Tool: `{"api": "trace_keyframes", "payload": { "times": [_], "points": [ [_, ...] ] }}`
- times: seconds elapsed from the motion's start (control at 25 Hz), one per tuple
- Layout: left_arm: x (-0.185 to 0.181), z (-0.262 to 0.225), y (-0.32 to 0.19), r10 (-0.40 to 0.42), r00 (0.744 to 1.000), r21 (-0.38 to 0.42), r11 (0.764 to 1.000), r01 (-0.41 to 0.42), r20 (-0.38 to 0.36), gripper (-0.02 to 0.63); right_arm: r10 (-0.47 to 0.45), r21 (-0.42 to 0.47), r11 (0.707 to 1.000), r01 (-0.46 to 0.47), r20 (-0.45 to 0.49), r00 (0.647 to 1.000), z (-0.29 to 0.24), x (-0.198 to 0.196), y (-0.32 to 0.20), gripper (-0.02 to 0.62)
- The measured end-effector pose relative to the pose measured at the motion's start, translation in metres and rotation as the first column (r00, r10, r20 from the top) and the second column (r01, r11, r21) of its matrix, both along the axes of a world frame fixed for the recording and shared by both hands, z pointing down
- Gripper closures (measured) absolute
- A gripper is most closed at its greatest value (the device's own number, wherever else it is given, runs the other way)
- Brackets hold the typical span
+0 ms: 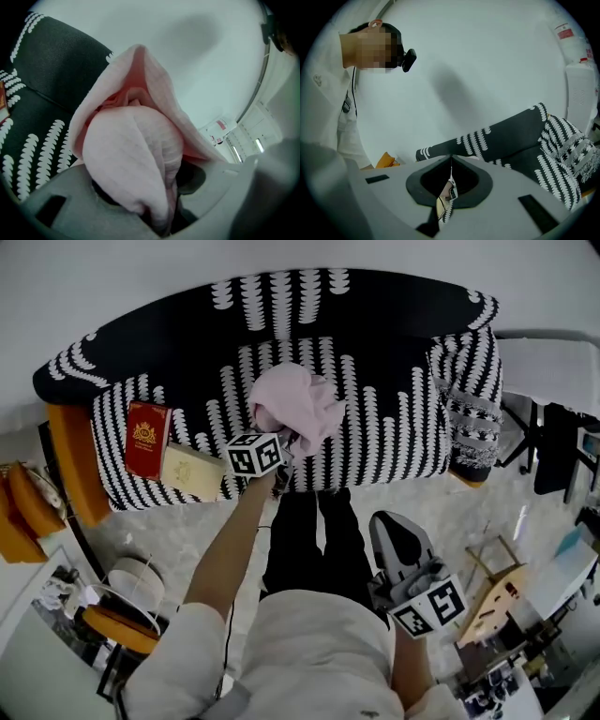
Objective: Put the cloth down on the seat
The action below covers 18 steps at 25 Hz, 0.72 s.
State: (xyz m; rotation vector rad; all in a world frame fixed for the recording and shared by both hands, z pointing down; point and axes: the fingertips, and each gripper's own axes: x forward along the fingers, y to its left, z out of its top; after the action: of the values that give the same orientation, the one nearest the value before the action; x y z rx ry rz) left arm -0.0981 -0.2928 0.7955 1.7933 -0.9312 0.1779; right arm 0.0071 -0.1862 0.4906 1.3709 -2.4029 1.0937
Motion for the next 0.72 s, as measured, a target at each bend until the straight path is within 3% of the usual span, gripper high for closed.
{"api": "trace_keyframes", "payload": {
  "times": [0.2,0.72],
  "points": [
    [0.002,0.037,0.003,0.013,0.998,-0.080,0.997,-0.008,0.060,0.407,0.035,-0.023,0.999,-0.036,-0.007,0.999,0.008,0.009,0.003,0.585],
    [0.007,0.110,0.003,0.041,0.992,-0.231,0.973,-0.012,0.122,0.369,0.022,-0.075,0.997,-0.022,-0.003,1.000,0.029,0.001,-0.007,0.586]
  ]
}}
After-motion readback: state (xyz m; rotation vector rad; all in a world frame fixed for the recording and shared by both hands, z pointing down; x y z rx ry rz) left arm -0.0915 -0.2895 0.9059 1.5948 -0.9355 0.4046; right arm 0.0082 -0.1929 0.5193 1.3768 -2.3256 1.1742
